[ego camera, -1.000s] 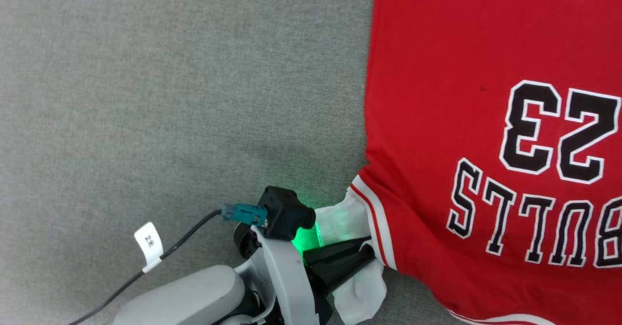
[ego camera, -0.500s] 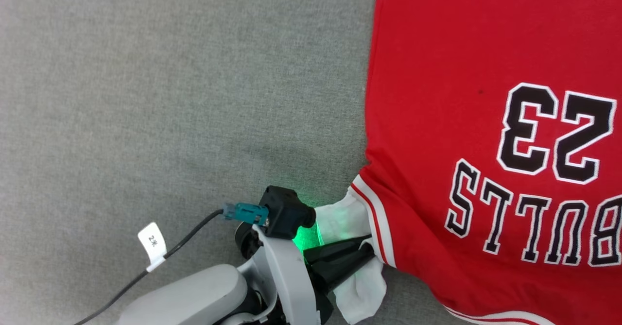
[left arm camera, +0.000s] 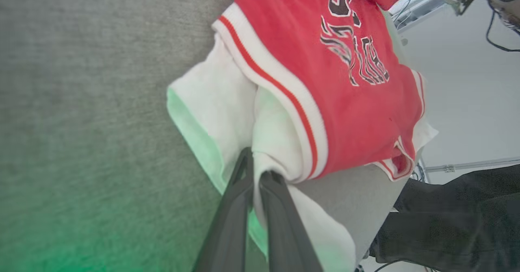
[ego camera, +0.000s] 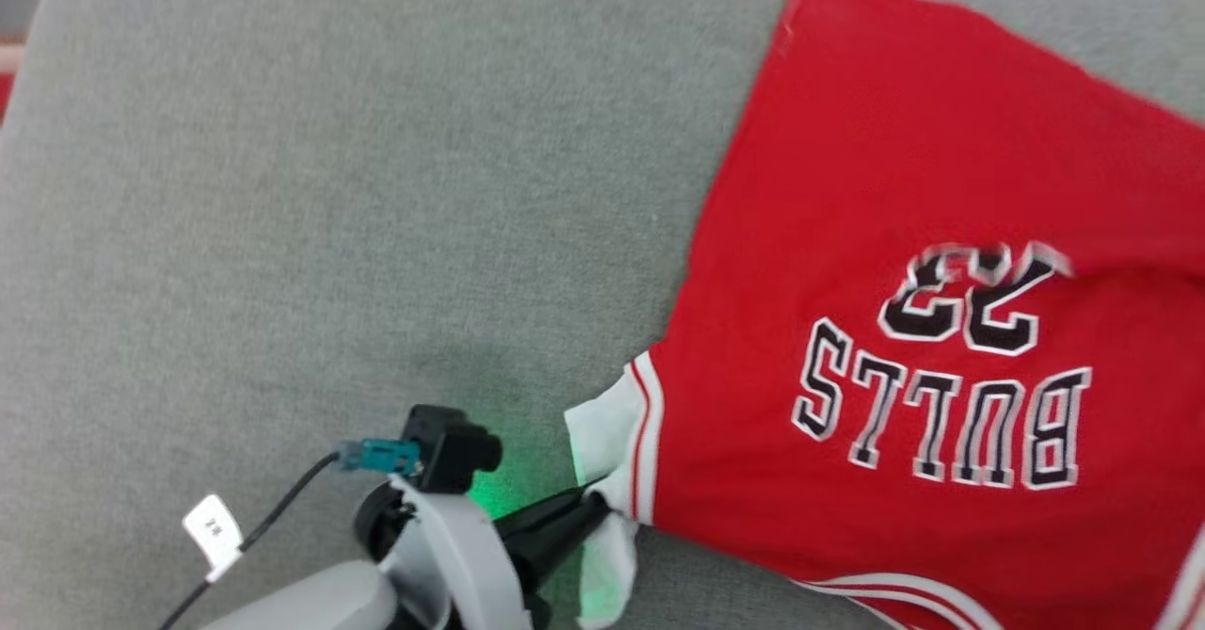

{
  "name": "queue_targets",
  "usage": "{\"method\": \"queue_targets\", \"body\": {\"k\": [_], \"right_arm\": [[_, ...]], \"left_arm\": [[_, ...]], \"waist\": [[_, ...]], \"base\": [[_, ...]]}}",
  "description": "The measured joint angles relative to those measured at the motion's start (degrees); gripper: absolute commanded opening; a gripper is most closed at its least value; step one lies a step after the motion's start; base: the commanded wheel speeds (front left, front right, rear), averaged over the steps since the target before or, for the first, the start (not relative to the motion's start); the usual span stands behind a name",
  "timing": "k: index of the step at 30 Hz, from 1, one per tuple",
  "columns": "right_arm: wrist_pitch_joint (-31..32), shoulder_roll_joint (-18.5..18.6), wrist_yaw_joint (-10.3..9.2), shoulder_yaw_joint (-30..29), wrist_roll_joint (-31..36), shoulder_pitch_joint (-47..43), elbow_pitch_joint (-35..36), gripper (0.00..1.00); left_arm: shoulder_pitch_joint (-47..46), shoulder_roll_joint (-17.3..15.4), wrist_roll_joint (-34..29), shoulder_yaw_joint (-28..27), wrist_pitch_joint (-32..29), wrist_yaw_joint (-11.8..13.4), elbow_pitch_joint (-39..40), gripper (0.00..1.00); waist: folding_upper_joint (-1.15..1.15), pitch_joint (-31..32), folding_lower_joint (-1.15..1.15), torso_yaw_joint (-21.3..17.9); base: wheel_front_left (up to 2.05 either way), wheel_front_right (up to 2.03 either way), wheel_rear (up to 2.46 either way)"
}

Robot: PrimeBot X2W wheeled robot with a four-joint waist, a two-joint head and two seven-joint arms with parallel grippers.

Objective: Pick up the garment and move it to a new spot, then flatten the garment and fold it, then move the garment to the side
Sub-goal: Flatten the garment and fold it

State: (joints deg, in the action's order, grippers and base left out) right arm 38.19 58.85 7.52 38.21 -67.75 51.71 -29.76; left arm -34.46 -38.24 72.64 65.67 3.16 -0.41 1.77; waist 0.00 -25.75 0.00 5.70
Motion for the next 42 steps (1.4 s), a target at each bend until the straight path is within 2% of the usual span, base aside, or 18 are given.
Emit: {"method": "queue_targets", "body": {"k": [8, 17, 27, 35, 37, 38, 39, 42], "right_arm": [[-3.50, 8.34, 0.00, -0.01, -6.13, -14.93, 9.91, 0.00], [-7.98, 14.06, 0.00, 1.49, -10.55, -31.88, 20.26, 0.00], [-12.83, 14.94, 0.00, 4.35, -12.44, -46.92, 28.16, 0.00], [-12.98, 11.98, 0.00, 4.50, -10.34, -50.26, 29.26, 0.00], [-14.05, 10.69, 0.00, 3.16, -9.20, -50.13, 28.24, 0.45], [-14.39, 10.27, 0.00, 2.55, -8.78, -50.08, 27.75, 0.96], [-14.60, 10.12, 0.00, 1.98, -8.35, -50.07, 27.59, 1.00], [-15.12, 10.18, 0.00, -0.43, -9.00, -50.08, 28.20, 1.00]], "left_arm": [[1.75, -4.25, 0.11, -0.76, 0.64, 2.33, 1.48, 0.00], [2.81, -7.35, 0.15, -1.58, 1.43, 4.34, 4.61, 0.00], [3.50, -8.20, -0.13, -1.57, 1.90, 5.97, 6.76, 0.00], [3.65, -8.50, -0.20, -1.56, 1.62, 6.23, 7.46, 0.00], [3.64, -8.49, -0.23, -1.51, 1.42, 6.24, 7.49, 0.00], [3.64, -8.49, -0.30, -1.47, 1.41, 6.24, 7.51, 0.00], [3.64, -8.48, -0.31, -1.46, 1.41, 6.24, 7.51, 0.00], [3.66, -8.48, -0.35, -1.37, 1.42, 6.31, 7.59, 0.00]], "waist": [[0.00, 4.52, 0.00, -2.96], [0.00, 6.89, 0.00, -6.87], [0.00, 7.56, 0.00, -9.39], [0.00, 7.30, 0.00, -9.65], [0.00, 7.30, 0.00, -9.67], [0.00, 7.33, 0.00, -9.66], [0.00, 7.39, 0.00, -9.65], [0.00, 7.74, 0.00, -9.59]], "base": [[0.00, 0.00, 0.00], [0.00, 0.00, 0.00], [0.00, 0.00, 0.00], [0.00, 0.00, 0.00], [0.00, 0.00, 0.00], [0.00, 0.00, 0.00], [0.00, 0.00, 0.00], [0.00, 0.00, 0.00]]}}
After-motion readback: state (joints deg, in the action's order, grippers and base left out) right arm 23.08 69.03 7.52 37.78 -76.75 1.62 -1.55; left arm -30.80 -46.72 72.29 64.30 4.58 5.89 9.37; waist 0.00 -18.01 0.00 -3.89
